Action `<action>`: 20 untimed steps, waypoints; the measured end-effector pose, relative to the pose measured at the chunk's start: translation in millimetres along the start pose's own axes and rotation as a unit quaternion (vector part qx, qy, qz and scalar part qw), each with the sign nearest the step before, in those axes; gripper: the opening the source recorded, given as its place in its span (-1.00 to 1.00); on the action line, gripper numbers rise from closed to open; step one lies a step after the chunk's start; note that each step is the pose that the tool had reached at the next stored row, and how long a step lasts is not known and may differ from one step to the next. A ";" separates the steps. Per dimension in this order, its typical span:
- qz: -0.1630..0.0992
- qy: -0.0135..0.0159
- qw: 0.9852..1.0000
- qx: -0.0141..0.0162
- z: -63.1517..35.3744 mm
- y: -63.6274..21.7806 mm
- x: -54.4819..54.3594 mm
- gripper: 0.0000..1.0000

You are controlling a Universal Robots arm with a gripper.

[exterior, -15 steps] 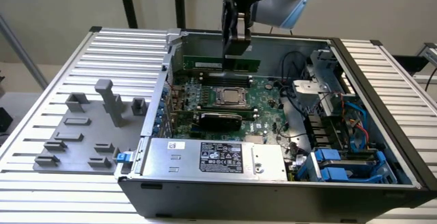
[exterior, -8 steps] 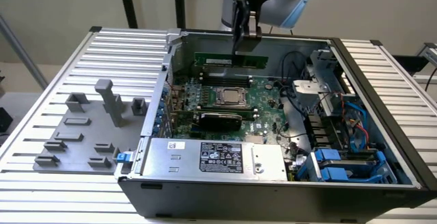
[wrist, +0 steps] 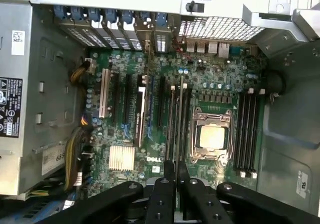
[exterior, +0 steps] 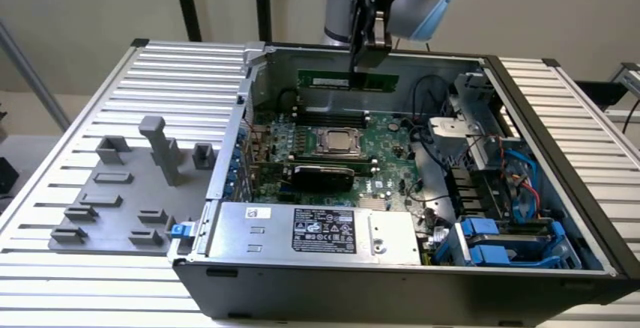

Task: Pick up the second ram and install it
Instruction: 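Pick up the second ram and move it above second insertion slot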

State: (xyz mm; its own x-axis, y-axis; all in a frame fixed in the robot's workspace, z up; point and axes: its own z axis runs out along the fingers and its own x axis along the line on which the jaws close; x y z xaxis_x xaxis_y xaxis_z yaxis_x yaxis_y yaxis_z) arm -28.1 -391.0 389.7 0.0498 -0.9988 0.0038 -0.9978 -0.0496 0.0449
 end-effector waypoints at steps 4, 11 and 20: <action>0.000 0.000 1.000 0.000 3.0 -4.5 -11.1 -0.73; 0.003 0.000 1.000 0.000 8.6 -10.4 -19.7 -0.73; 0.008 0.000 1.000 0.003 14.7 -11.4 -26.6 -0.73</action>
State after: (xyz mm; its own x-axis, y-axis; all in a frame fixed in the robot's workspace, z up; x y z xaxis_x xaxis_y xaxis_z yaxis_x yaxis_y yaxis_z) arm -18.7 -363.9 374.4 0.0344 -0.9994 0.0051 -0.9987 -0.0342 0.0381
